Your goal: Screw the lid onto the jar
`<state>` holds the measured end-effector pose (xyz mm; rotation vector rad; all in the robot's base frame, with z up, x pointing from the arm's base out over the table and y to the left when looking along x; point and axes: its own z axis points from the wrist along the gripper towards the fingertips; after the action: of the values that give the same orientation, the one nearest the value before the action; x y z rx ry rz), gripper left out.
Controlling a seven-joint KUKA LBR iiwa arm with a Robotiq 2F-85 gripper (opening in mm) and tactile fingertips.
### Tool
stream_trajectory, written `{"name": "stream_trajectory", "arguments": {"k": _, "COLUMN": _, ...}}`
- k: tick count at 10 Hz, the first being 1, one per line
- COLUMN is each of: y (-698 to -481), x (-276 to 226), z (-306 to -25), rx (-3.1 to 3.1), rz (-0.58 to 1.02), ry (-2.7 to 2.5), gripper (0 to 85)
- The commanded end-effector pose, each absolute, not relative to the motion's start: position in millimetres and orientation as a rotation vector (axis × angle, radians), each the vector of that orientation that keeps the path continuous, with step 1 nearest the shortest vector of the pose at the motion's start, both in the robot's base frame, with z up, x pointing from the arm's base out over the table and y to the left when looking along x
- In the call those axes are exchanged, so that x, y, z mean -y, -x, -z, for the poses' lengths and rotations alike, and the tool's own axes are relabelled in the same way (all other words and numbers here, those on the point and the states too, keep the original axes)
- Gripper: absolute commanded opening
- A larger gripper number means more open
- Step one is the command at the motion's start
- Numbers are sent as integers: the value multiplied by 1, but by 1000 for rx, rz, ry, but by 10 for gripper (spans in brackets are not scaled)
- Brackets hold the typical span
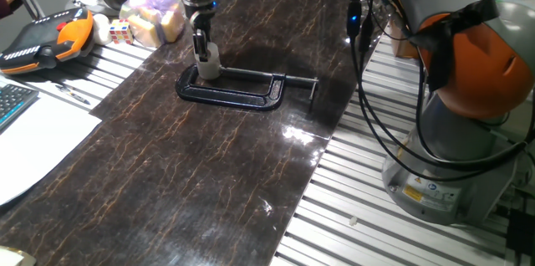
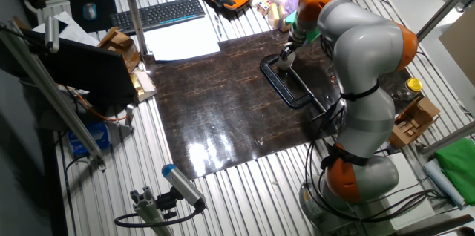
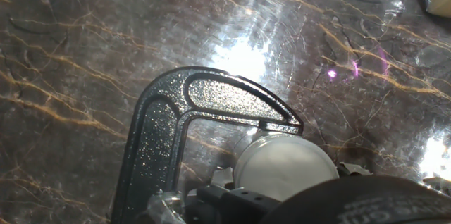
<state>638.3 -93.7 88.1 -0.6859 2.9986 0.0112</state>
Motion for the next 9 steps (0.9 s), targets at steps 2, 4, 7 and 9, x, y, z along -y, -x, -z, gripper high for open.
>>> {"name": "stream_trajectory", "arguments": {"k": 2, "y": -638, "x": 94, "z": -88, "rx": -2996, "rz": -3, "ry": 685, "gripper": 700}}
{"name": "stream_trajectory", "arguments": {"k": 4, "y": -638, "x": 94, "z": -88, "rx": -2998, "rz": 7, "ry": 676, "gripper": 690}}
{"name": "stream_trajectory", "arguments": {"k": 7, "y": -638, "x": 94, "z": -88, "rx": -3012, "rz": 11, "ry": 621, "gripper": 693}}
{"name": "stream_trajectory", "arguments": {"k": 9, "y": -638, "x": 94, "z": -87, "rx": -3025, "rz": 6, "ry": 561, "gripper": 693}}
